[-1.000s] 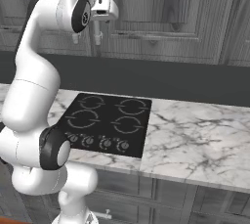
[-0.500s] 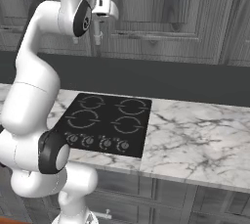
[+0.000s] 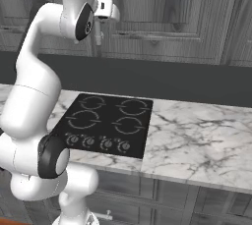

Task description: Move the bowls from the cabinet to the plates on the dining table.

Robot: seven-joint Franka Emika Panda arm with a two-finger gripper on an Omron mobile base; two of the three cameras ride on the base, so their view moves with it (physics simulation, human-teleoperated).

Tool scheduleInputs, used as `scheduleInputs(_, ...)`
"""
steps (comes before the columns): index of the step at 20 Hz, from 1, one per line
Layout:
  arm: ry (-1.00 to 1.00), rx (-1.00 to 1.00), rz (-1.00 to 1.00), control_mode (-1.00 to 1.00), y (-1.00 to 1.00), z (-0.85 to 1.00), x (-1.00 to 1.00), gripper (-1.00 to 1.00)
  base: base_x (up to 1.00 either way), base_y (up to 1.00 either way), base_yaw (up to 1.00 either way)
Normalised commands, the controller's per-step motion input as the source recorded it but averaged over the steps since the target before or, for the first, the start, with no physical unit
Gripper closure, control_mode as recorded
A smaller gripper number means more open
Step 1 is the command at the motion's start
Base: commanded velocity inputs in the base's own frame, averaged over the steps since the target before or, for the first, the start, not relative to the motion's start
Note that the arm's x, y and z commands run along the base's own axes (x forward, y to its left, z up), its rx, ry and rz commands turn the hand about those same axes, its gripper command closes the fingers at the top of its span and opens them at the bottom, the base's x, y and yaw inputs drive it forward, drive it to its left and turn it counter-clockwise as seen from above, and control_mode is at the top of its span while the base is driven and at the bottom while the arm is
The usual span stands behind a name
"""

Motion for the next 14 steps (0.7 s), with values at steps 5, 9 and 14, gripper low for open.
scheduleInputs(5,0.02,0.08,0.01,-1.00,-0.05,0.19,-0.33,1.00,0.00,0.00,0.00)
scheduleInputs(9,0.00,0.07,0.05,-1.00,-0.27,0.45,-0.50,1.00,0.00,0.00,0.00)
scheduleInputs(14,0.00,0.02,0.12,-1.00,-0.37,0.53,-0.43,1.00,0.00,0.00,0.00)
